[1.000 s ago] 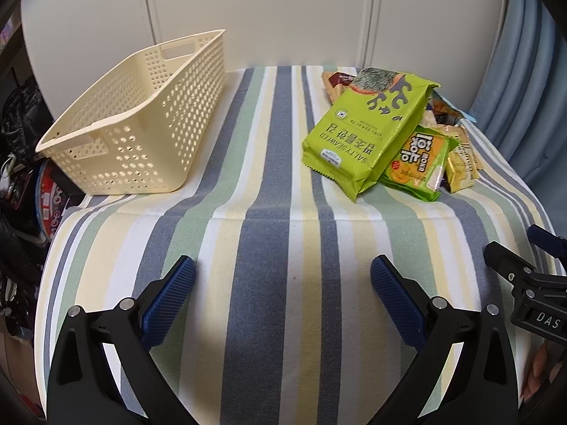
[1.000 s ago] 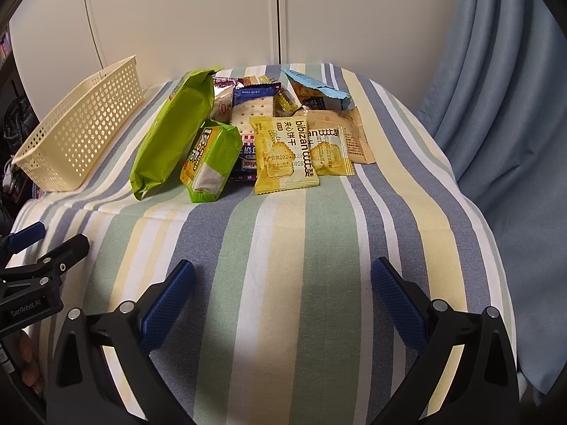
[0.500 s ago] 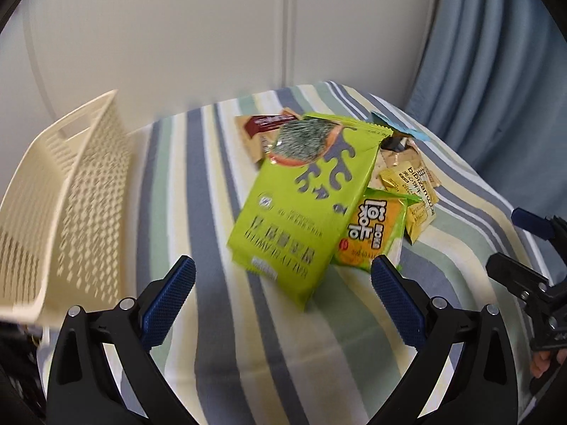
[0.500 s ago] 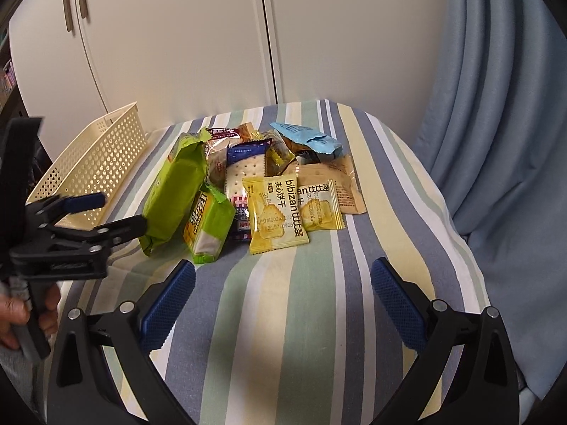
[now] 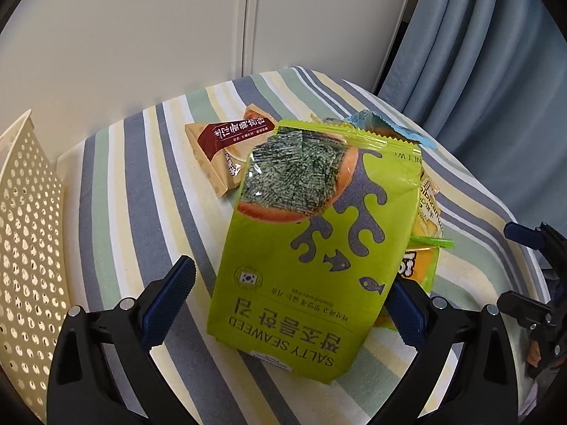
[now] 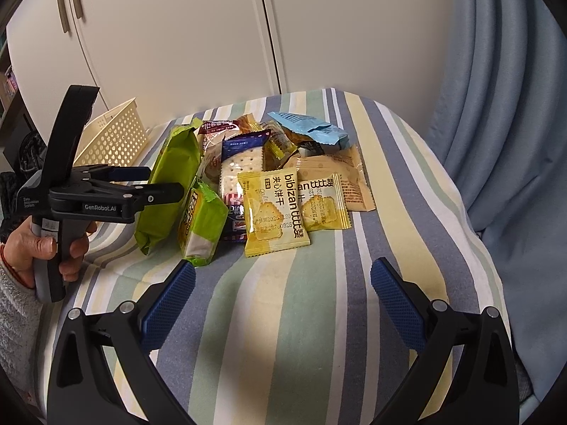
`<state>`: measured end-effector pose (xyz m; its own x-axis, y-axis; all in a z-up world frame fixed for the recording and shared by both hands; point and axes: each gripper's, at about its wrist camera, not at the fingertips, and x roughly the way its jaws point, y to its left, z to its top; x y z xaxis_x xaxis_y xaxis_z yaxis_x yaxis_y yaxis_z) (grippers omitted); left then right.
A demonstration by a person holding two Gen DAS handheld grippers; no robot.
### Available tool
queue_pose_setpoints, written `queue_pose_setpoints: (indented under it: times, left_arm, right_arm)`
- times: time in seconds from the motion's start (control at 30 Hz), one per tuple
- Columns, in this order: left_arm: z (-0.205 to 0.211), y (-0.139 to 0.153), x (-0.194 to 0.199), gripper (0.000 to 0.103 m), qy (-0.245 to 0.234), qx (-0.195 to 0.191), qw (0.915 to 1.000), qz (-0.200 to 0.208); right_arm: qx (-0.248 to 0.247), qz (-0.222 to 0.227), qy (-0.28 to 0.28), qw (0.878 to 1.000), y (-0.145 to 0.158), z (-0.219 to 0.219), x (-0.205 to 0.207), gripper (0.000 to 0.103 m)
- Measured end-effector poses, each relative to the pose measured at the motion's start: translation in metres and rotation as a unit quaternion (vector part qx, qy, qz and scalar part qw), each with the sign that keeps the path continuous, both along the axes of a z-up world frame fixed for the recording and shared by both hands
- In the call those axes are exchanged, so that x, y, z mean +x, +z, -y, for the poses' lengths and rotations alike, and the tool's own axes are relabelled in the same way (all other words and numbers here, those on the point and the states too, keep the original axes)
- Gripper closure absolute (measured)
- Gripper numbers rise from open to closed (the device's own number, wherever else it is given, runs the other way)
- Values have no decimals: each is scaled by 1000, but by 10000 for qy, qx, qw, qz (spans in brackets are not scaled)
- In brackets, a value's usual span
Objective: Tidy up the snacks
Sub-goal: 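Grasp the green SALTY SEAWEED bag with the left tool while the right tool grasps the green-yellow snack pack, then carry the seaweed bag into the basket and release it with the left tool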
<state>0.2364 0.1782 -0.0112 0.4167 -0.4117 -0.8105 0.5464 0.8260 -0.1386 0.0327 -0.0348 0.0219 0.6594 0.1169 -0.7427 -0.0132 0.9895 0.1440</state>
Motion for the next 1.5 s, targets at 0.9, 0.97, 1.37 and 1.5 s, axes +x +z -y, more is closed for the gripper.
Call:
queue_pose_setpoints:
  times: [0.9,0.97,1.37,1.5]
  left_arm:
    - [-60,70,-53,18,900,-1037,9851,1033]
    - [-68,77,-55,18,999,-1084,9825,1139]
    - [-137,119,-69,18,1959,-1269,9584,1644]
    - [-162,127,-66,18,2482,-993,9463,1818]
  right_arm:
    - [273,-682,1015,9921,-21,-79,75,16]
    - [327,-843,987,9910,-26,-80,85,23]
    - [-22,-918,744,9930,-31,-80,100,46]
    - [-211,-847,723,9936,-28,-86,93,47]
